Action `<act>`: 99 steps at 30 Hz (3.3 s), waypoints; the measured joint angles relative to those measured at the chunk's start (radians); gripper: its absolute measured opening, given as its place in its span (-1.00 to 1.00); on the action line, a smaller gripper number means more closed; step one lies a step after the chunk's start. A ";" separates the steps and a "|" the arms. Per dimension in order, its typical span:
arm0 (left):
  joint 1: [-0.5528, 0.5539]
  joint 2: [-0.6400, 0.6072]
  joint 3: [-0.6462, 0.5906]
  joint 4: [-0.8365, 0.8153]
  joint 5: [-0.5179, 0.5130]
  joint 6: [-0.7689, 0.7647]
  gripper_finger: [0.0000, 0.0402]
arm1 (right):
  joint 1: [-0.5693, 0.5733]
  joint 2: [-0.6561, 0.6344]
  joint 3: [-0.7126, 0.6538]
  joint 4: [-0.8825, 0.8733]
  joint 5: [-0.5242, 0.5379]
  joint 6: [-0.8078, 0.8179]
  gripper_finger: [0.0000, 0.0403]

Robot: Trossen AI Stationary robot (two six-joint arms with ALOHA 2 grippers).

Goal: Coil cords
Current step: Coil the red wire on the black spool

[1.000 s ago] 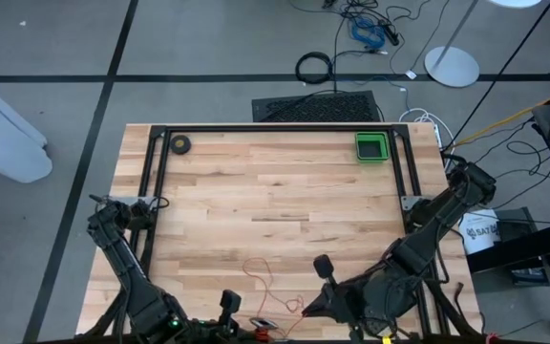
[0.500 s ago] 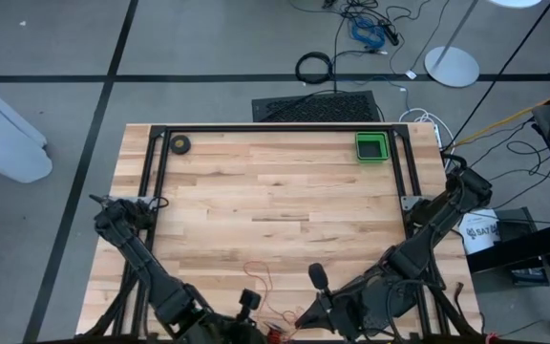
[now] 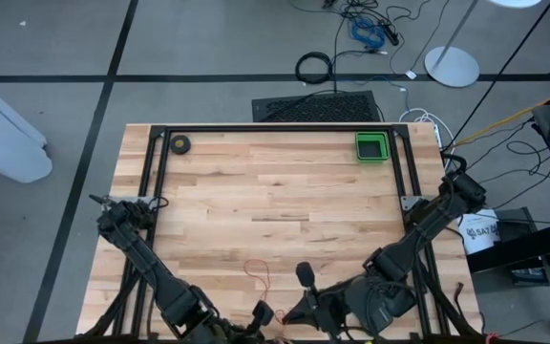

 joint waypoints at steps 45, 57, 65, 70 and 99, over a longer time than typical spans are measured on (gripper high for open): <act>-0.099 0.002 0.000 0.292 -0.307 0.457 -0.96 | -0.077 0.075 -0.001 -0.018 -0.320 0.099 -1.00; -0.126 0.002 0.000 0.375 -0.566 0.526 -0.96 | -0.075 0.075 -0.001 -0.079 -0.337 0.131 -1.00; -0.158 0.002 0.000 0.345 -0.666 0.504 -0.96 | -0.071 0.056 -0.001 -0.146 -0.335 0.153 -1.00; -0.171 -0.012 0.000 0.302 -0.667 0.406 -0.96 | -0.048 0.023 0.000 -0.210 -0.327 0.158 -1.00; -0.024 -0.046 0.001 -0.148 -0.266 -0.210 -0.96 | 0.077 -0.043 0.000 -0.212 0.069 -0.072 -1.00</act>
